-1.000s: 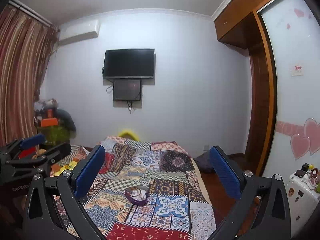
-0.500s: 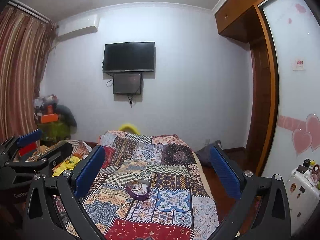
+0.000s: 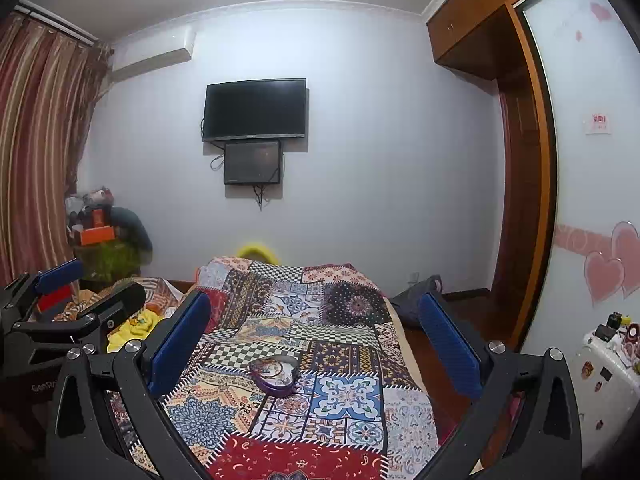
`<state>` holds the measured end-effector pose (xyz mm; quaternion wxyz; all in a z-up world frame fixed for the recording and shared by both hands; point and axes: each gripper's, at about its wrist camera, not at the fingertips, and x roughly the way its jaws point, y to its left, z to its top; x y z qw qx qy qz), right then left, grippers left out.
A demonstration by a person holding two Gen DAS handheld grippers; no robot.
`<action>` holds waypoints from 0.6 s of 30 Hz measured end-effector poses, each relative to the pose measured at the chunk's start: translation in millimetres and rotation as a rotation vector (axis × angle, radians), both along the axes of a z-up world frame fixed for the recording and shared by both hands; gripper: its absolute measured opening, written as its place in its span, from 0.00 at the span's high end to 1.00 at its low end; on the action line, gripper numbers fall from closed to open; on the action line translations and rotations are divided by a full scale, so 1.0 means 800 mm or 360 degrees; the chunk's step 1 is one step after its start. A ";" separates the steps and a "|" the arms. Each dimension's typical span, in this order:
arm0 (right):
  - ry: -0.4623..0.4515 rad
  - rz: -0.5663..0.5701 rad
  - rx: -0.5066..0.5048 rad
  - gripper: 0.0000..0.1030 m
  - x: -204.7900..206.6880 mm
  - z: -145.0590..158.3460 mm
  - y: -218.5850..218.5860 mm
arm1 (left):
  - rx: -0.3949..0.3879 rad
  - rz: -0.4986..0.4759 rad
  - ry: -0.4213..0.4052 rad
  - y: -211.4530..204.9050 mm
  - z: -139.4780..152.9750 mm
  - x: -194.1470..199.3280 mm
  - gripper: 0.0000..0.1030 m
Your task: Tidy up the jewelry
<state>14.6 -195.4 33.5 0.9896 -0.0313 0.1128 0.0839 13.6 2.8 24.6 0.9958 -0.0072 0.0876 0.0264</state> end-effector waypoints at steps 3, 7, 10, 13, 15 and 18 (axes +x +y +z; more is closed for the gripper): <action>0.0004 -0.0001 0.0006 0.00 0.001 0.001 -0.001 | -0.0006 0.0002 0.0001 0.002 0.000 0.001 0.01; 0.0009 -0.0009 0.0010 0.00 0.003 0.000 -0.002 | -0.0012 0.0003 0.0012 0.004 -0.001 0.004 0.01; 0.0017 -0.0008 0.0012 0.00 0.003 0.000 -0.002 | -0.0023 -0.0002 0.0020 0.006 -0.002 0.006 0.01; 0.0018 -0.0013 0.0012 0.00 0.003 -0.001 -0.003 | -0.0031 -0.0008 0.0030 0.008 -0.003 0.007 0.01; 0.0019 -0.0016 0.0013 0.00 0.003 -0.001 -0.003 | -0.0034 -0.0009 0.0037 0.009 -0.004 0.008 0.01; 0.0024 -0.0017 0.0018 0.00 0.004 -0.001 -0.004 | -0.0042 -0.0015 0.0045 0.010 -0.004 0.008 0.01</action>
